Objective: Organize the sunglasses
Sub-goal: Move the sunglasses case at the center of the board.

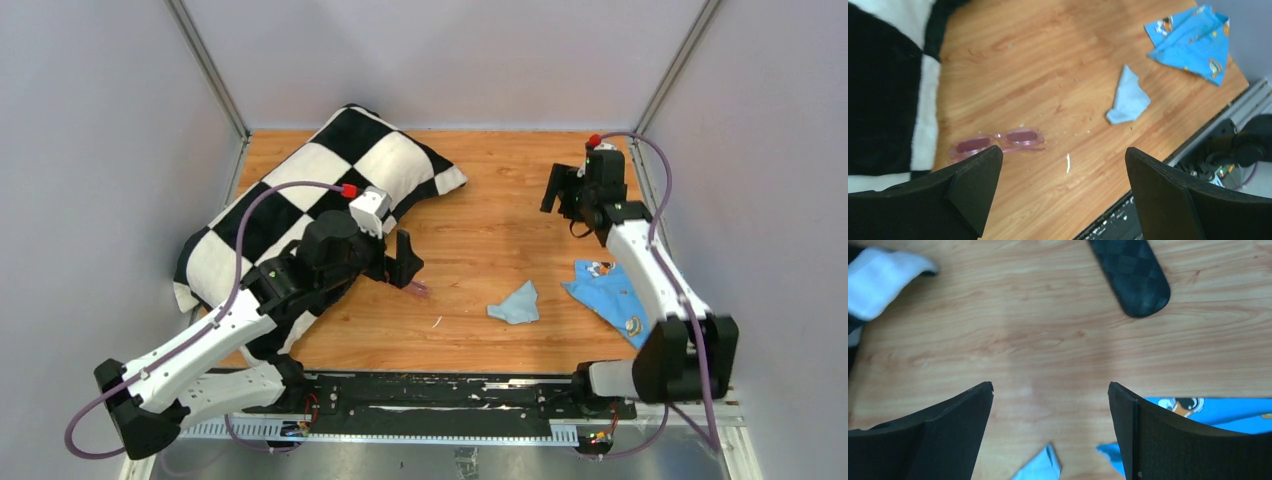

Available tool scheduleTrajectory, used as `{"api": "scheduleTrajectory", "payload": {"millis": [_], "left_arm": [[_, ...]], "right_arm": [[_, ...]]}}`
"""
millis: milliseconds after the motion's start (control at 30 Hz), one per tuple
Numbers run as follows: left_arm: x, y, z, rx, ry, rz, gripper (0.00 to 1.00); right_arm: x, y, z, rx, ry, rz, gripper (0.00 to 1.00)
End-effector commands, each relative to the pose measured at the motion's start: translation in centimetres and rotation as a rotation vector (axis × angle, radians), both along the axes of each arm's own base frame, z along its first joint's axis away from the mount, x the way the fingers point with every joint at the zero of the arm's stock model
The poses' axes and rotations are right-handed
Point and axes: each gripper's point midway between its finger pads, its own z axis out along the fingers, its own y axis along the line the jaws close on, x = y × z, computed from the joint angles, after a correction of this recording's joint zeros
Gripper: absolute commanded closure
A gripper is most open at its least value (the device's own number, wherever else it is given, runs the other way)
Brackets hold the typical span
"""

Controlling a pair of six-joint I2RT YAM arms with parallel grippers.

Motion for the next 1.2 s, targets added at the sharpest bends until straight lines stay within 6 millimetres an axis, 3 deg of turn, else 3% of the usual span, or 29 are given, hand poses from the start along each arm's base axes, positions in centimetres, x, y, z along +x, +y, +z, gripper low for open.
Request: {"api": "scheduleTrajectory", "payload": {"millis": [0, 133, 267, 467, 633, 767, 933, 1167], "left_arm": [[-0.9, -1.5, -1.4, 0.013, 0.042, -0.036, 0.00], [-0.9, -0.9, -1.2, 0.010, 0.023, -0.008, 0.00], [-0.7, 0.3, -0.2, -0.023, -0.040, 0.041, 0.00], [-0.6, 1.0, -0.7, 0.036, -0.054, 0.038, 0.00], [-0.6, 1.2, -1.4, 0.055, -0.048, 0.044, 0.00], [-0.3, 1.0, -1.5, 0.052, -0.051, 0.047, 0.00], [-0.1, 0.6, -1.8, 0.063, -0.038, 0.045, 0.00], [-0.2, 0.1, -2.4, 0.061, -0.008, 0.033, 0.00]], "right_arm": [[4.6, -3.1, -2.7, 0.062, 0.124, -0.129, 0.08], [8.9, -6.8, -4.9, 0.078, 0.199, -0.209, 0.06], [12.0, -10.1, -6.3, 0.081, 0.248, -0.251, 0.04], [15.6, -12.1, -9.2, 0.194, 0.280, -0.244, 0.01], [16.3, -11.2, -13.6, 0.215, 0.363, -0.187, 0.00], [15.6, -9.7, -15.7, 0.183, 0.409, -0.115, 0.00], [14.4, -8.7, -16.8, 0.074, 0.443, -0.069, 0.00], [13.8, -7.8, -16.8, -0.049, 0.466, -0.057, 0.00]]}}
